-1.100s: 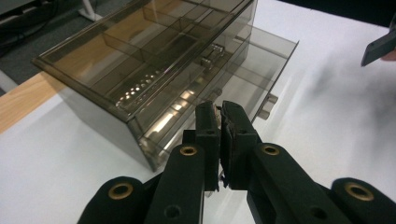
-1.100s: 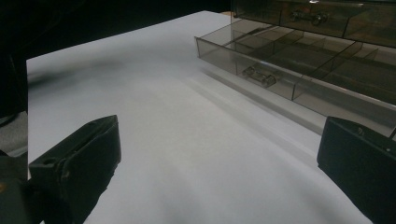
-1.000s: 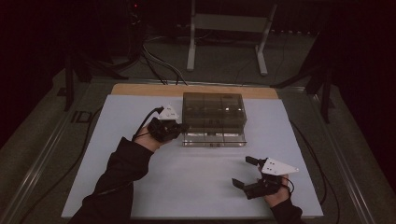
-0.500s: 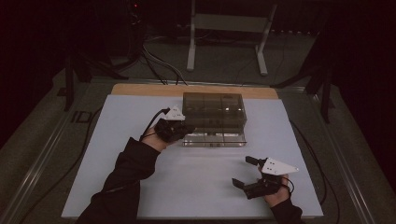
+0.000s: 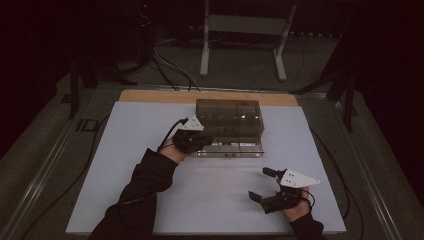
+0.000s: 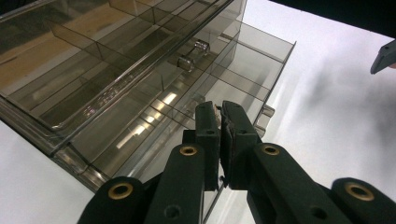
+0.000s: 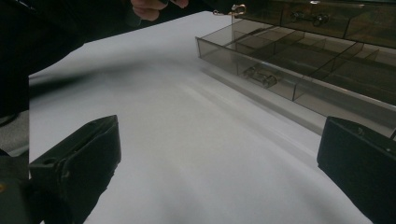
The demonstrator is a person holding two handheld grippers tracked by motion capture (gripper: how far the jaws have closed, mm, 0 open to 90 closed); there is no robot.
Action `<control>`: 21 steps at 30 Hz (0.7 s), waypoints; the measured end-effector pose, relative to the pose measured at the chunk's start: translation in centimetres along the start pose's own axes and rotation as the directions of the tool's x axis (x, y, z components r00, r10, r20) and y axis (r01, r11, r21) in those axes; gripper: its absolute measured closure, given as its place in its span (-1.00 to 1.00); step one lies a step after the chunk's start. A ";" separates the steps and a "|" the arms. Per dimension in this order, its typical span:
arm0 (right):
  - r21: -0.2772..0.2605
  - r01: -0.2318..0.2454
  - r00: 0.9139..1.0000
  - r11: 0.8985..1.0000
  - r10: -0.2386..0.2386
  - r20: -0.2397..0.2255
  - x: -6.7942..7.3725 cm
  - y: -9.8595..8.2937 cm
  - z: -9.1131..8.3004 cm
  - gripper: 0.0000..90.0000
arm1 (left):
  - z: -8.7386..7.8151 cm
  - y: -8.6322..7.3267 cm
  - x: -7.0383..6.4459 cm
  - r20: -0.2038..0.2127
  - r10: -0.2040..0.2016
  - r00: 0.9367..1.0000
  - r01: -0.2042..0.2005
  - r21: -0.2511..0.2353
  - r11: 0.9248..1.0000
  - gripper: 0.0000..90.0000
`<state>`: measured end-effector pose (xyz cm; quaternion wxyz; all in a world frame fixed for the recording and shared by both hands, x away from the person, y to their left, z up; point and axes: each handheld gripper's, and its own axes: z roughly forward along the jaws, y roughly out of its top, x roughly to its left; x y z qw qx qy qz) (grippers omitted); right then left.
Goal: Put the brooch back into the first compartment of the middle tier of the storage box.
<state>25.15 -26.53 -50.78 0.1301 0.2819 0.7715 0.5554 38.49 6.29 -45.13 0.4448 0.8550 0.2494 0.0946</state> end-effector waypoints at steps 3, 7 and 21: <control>0.002 0.005 1.000 1.000 -0.005 0.000 0.0 0.0 0.0 -1.00 | 0.2 -0.2 0.0 -0.002 0.000 1.000 0.000 0.002 1.000 0.94; 0.003 0.003 1.000 1.000 -0.003 0.000 0.0 0.0 0.0 -1.00 | 0.7 -0.6 0.3 -0.004 -0.006 1.000 0.006 0.013 1.000 0.94; 0.001 0.003 1.000 1.000 -0.003 -0.004 0.0 0.0 0.0 -1.00 | 1.8 -1.4 0.9 -0.005 -0.033 0.999 0.033 0.024 0.999 0.94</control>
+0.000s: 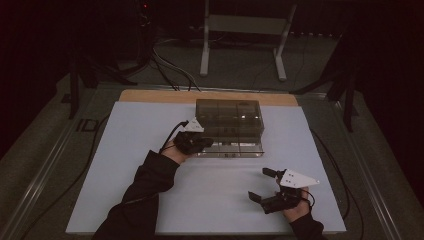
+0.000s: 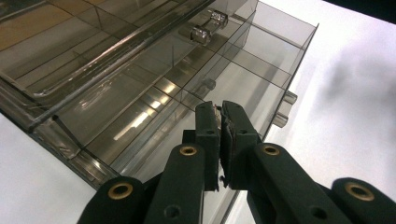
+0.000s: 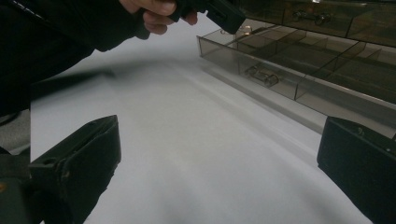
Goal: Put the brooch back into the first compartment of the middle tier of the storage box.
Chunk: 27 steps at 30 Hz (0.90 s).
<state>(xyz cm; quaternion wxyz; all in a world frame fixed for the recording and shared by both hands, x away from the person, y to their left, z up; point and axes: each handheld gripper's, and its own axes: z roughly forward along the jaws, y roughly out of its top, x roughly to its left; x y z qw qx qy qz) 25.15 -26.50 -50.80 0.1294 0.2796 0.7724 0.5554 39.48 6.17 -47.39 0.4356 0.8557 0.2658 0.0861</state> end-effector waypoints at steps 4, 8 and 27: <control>0.001 0.002 1.000 1.000 -0.002 -0.001 0.0 0.0 0.0 -1.00 | 0.2 0.0 0.0 -0.006 0.006 1.000 -0.006 0.008 1.000 0.94; 0.000 -0.006 1.000 1.000 0.006 -0.003 0.0 0.0 0.0 -1.00 | 0.5 -0.2 0.0 -0.011 0.009 1.000 -0.008 0.022 1.000 0.94; -0.002 -0.003 1.000 1.000 0.003 -0.004 0.0 0.0 -0.1 -1.00 | 0.4 0.4 0.0 -0.054 0.019 0.998 -0.018 0.020 1.000 0.94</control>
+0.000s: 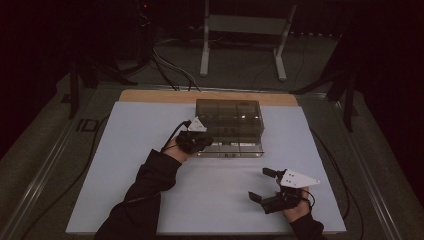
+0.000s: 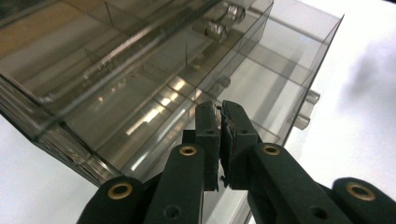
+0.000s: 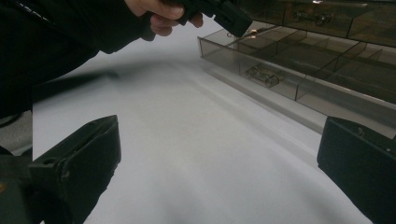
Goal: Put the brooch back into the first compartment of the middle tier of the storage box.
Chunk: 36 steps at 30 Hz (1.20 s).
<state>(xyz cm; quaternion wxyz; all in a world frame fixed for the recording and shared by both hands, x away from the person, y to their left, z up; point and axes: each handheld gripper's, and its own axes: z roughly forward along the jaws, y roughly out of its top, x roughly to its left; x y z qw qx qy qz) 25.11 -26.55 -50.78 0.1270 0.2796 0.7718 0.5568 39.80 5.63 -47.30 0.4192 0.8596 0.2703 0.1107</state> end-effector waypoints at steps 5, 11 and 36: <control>-0.001 -0.002 1.000 1.000 0.002 0.000 0.0 0.0 0.0 -1.00 | -0.5 0.5 -0.1 0.001 0.001 1.000 -0.001 -0.017 1.000 0.93; -0.001 -0.002 1.000 1.000 0.002 -0.002 0.0 0.0 0.0 -1.00 | -1.0 0.5 0.0 -0.012 -0.021 1.000 0.020 -0.058 0.998 0.69; 0.002 -0.011 1.000 1.000 0.011 -0.004 -0.1 0.0 0.2 -1.00 | -4.0 0.7 -0.4 0.038 -0.064 0.997 0.067 -0.074 0.995 -0.28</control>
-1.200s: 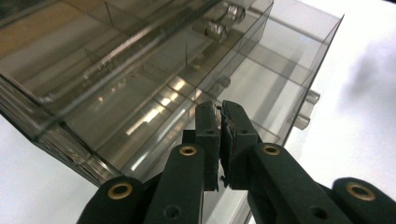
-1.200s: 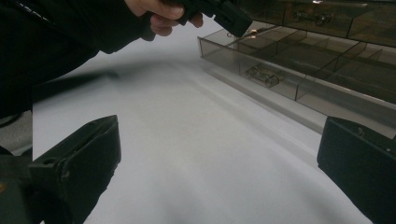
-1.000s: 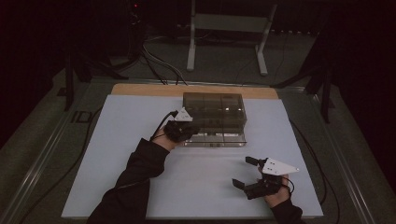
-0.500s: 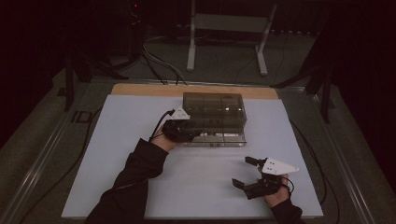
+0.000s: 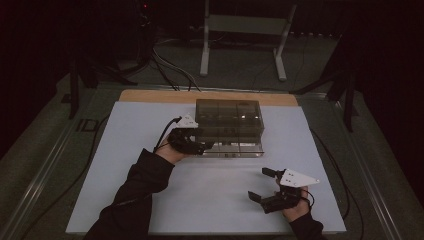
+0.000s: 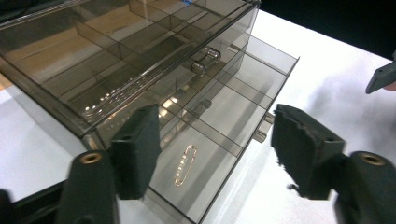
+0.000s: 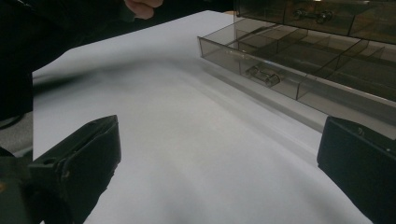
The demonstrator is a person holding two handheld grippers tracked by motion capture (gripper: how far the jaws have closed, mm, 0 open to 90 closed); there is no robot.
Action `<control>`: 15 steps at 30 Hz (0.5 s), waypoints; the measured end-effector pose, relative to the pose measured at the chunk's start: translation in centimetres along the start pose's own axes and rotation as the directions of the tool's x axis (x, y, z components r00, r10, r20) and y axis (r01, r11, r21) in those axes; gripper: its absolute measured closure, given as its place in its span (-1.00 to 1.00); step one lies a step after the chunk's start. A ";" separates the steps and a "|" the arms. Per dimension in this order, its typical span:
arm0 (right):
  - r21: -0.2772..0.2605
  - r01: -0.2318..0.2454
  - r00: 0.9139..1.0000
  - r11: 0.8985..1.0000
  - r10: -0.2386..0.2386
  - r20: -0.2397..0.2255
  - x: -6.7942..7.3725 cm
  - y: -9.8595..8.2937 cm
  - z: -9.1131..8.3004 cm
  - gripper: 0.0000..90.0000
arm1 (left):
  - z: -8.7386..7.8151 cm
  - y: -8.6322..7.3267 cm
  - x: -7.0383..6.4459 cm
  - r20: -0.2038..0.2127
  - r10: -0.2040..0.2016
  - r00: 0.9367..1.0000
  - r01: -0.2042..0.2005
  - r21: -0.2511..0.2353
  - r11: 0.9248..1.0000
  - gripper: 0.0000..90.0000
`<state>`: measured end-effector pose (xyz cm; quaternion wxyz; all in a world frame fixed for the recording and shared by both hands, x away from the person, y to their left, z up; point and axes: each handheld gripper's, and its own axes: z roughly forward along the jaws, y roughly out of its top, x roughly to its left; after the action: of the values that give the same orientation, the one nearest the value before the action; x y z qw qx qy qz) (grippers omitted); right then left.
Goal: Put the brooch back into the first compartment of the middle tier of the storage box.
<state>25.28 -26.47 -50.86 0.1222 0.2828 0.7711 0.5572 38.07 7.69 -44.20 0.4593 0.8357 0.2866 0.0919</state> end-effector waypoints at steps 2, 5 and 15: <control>0.003 0.002 1.000 1.000 -0.002 0.000 0.0 0.0 0.0 -1.00 | -0.2 0.0 0.0 -0.009 0.001 1.000 -0.001 0.001 1.000 -0.35; 0.000 0.002 1.000 1.000 -0.002 0.000 0.0 0.0 0.0 -1.00 | -0.5 0.1 0.0 -0.010 0.002 1.000 -0.002 0.000 1.000 -0.43; 0.001 0.003 1.000 1.000 -0.003 -0.001 0.0 0.0 0.0 -1.00 | -1.4 0.3 0.1 -0.009 -0.006 1.000 0.006 0.005 1.000 -0.65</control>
<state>25.26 -26.44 -50.87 0.1227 0.2813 0.7720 0.5567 37.70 8.62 -43.15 0.4562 0.8357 0.2913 0.0935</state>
